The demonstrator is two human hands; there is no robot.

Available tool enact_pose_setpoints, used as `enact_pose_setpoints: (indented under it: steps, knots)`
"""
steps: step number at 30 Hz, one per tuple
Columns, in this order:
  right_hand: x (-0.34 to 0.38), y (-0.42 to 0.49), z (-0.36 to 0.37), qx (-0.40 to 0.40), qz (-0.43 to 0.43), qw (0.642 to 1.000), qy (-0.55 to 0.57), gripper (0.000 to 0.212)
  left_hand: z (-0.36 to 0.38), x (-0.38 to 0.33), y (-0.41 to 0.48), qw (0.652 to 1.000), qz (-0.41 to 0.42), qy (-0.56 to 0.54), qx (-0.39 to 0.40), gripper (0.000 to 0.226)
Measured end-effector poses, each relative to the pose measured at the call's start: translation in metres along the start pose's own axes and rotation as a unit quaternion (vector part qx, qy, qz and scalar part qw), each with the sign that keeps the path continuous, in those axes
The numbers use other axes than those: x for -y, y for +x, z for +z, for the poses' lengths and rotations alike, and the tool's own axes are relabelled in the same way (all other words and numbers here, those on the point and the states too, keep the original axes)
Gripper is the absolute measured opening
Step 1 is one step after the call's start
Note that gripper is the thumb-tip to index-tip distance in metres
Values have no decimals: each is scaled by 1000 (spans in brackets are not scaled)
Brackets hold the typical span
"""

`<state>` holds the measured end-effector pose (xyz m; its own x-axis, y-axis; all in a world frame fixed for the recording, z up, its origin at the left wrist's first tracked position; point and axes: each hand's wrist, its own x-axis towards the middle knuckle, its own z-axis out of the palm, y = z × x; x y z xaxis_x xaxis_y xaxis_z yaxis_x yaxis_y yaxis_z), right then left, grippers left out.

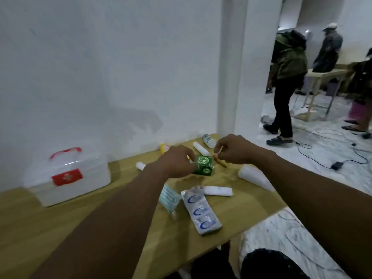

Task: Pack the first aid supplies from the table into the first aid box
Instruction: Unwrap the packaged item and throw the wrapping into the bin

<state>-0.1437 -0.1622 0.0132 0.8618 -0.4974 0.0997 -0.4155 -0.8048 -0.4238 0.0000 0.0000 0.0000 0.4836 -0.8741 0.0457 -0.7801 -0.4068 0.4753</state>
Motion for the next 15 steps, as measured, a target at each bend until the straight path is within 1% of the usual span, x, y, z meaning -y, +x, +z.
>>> enact_pose_setpoints:
  steps: [1, 3, 7, 11, 15]
  knots:
    - [-9, -5, 3, 4, 12, 1000, -2, 18, 10, -3, 4, 998, 12, 48, 39, 22]
    - [-24, -14, 11, -2, 39, 999, -7, 18, 27, -7, 7, 990, 23, 120, 76, 26]
    - [-45, -31, 30, 20, 67, 997, -18, 20, 48, -4, 2, 980, -2, 163, 115, 42]
    - [-49, -35, 44, 13, 76, 997, -10, 20, 56, 4, -4, 977, -14, 170, 131, 55]
    - [-47, -30, 52, 7, 70, 997, -6, 19, 61, 9, -3, 983, -8, 148, 110, 59]
